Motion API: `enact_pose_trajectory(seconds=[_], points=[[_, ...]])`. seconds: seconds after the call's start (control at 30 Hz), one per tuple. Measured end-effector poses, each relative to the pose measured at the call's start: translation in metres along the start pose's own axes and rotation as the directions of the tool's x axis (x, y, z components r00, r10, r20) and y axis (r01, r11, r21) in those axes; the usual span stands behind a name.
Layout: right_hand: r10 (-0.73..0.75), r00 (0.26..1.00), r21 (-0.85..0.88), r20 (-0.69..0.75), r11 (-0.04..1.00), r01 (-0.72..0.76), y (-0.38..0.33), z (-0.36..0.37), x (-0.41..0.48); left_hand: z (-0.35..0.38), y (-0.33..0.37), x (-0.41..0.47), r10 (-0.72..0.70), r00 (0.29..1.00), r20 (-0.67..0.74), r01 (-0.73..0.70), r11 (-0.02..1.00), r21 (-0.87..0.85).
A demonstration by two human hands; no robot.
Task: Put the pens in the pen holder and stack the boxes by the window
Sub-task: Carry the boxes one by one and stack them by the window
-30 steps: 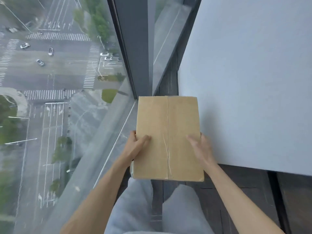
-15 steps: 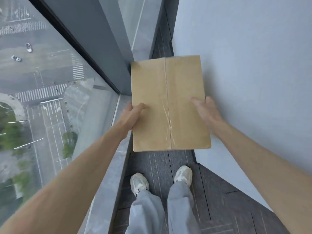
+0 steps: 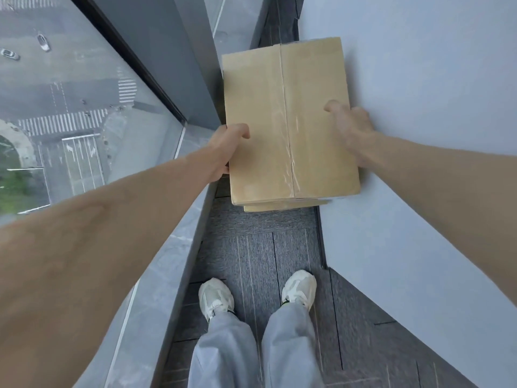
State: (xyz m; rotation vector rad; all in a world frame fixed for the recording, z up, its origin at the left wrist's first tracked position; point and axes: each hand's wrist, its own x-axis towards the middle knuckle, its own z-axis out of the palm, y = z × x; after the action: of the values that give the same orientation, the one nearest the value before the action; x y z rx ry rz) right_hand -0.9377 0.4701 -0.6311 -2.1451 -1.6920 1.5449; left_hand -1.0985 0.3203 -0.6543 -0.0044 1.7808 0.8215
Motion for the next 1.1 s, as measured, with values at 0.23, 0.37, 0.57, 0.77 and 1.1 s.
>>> enact_pose_trajectory(seconds=[0.23, 0.37, 0.57, 0.77, 1.1], points=[[0.089, 0.980, 0.081, 0.180, 0.991, -0.105, 0.023, -0.001, 0.008, 0.007, -0.019, 0.015, -0.028, 1.000, -0.004, 0.028, 0.999, -0.030], [0.087, 0.977, 0.121, 0.196, 0.986, -0.112, 0.029, -0.002, 0.006, 0.010, -0.021, 0.014, -0.006, 1.000, -0.010, 0.006, 1.000, -0.004], [0.068, 0.988, 0.077, 0.138, 0.994, -0.079, 0.029, -0.008, 0.011, 0.015, -0.016, 0.007, -0.032, 0.996, 0.086, 0.037, 0.998, -0.048], [0.093, 0.992, -0.010, 0.088, 0.996, -0.092, 0.026, -0.012, -0.001, 0.017, -0.009, -0.012, -0.050, 0.995, 0.090, 0.043, 0.996, 0.072], [0.075, 0.976, 0.067, 0.206, 0.994, -0.090, 0.006, -0.063, -0.169, -0.008, 0.048, -0.171, 0.053, 0.998, -0.027, -0.049, 0.990, 0.131]])
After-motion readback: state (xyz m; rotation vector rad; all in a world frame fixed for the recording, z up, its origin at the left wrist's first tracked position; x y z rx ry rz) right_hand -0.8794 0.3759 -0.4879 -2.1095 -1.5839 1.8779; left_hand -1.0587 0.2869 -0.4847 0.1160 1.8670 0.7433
